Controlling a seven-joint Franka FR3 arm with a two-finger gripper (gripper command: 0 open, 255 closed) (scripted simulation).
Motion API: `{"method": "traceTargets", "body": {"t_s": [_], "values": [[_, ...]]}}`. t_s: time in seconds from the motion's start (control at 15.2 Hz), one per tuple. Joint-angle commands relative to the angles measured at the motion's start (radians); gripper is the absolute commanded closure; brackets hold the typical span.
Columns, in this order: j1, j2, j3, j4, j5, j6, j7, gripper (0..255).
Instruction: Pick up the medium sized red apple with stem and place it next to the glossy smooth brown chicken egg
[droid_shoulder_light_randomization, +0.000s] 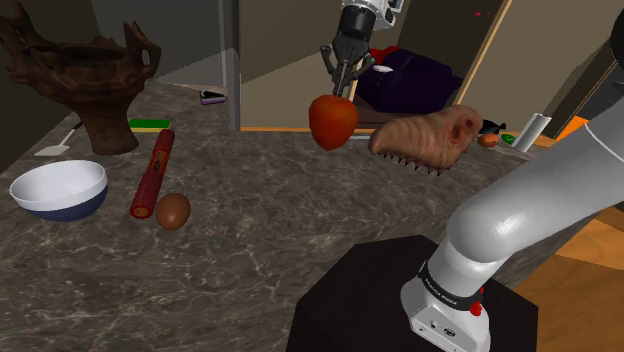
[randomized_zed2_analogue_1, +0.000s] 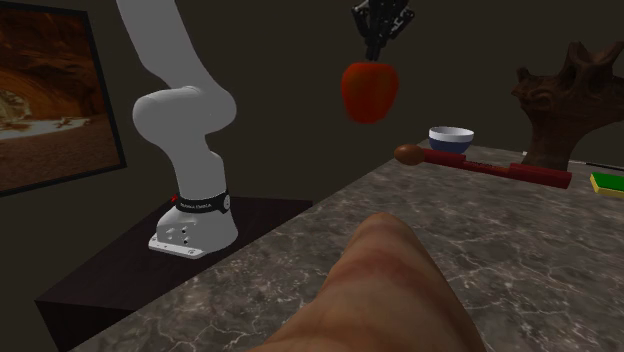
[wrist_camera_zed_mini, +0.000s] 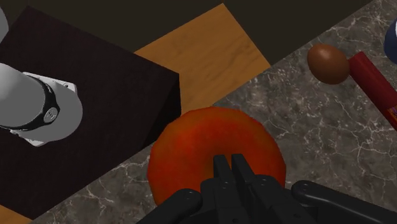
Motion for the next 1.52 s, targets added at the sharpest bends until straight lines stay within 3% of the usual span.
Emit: {"method": "traceTargets", "body": {"t_s": [0.0,0.66,1.25,1.45], "values": [[0.017,0.047,0.031,0.047,0.017,0.018,0.046,255],[0.108,0.292,0.168,0.294,0.037,0.103,0.264,255],[0.231,0.608,0.253,0.675,-0.041,0.11,0.474,255],[0.229,0.594,0.25,0.615,-0.037,0.152,0.456,255]]}}
